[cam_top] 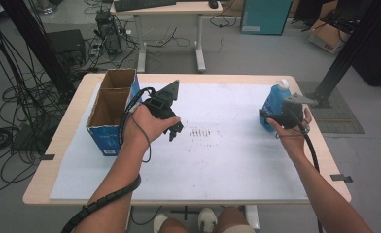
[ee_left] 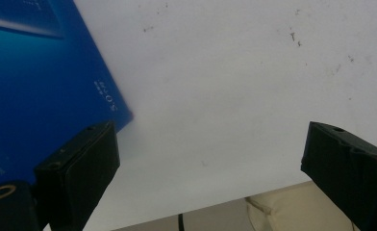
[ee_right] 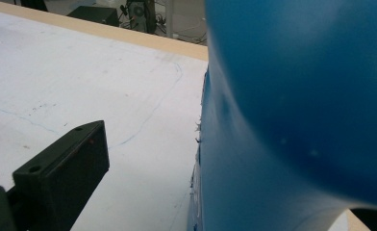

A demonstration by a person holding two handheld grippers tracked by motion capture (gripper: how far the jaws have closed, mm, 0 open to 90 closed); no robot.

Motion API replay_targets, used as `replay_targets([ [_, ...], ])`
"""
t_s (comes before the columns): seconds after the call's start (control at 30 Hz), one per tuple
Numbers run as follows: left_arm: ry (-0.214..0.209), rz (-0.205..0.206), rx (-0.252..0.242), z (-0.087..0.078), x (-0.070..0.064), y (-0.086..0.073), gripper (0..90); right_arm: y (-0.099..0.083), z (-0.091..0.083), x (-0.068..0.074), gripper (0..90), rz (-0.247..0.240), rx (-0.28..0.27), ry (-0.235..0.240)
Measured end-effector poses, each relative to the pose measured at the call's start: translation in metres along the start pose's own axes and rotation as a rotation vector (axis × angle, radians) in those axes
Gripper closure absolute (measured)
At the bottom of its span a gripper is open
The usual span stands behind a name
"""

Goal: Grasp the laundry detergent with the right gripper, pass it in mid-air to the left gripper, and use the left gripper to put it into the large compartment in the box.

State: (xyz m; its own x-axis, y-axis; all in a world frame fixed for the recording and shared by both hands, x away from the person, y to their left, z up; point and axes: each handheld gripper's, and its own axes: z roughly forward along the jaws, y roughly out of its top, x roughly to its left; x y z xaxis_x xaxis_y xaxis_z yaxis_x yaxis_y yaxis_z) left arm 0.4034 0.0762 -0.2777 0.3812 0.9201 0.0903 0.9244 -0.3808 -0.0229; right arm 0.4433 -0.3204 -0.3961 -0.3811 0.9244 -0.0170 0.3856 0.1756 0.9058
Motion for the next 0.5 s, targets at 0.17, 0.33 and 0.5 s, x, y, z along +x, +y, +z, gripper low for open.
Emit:
replay_targets([
  [0.17,0.0,0.001,0.0,-0.0001,-0.0001,-0.0001,6.5,0.0,0.0,0.0003,0.3,-0.001,0.0,-0.002],
  [0.33,0.0,-0.001,-0.001,-0.0003,0.0001,0.0001,6.5,0.0003,-0.0002,-0.0001,0.3,-0.004,-0.002,-0.002],
  [0.5,0.0,0.001,0.0,-0.0002,-0.0001,0.0002,6.5,0.0004,-0.0002,-0.0002,0.3,-0.004,-0.003,-0.003],
])
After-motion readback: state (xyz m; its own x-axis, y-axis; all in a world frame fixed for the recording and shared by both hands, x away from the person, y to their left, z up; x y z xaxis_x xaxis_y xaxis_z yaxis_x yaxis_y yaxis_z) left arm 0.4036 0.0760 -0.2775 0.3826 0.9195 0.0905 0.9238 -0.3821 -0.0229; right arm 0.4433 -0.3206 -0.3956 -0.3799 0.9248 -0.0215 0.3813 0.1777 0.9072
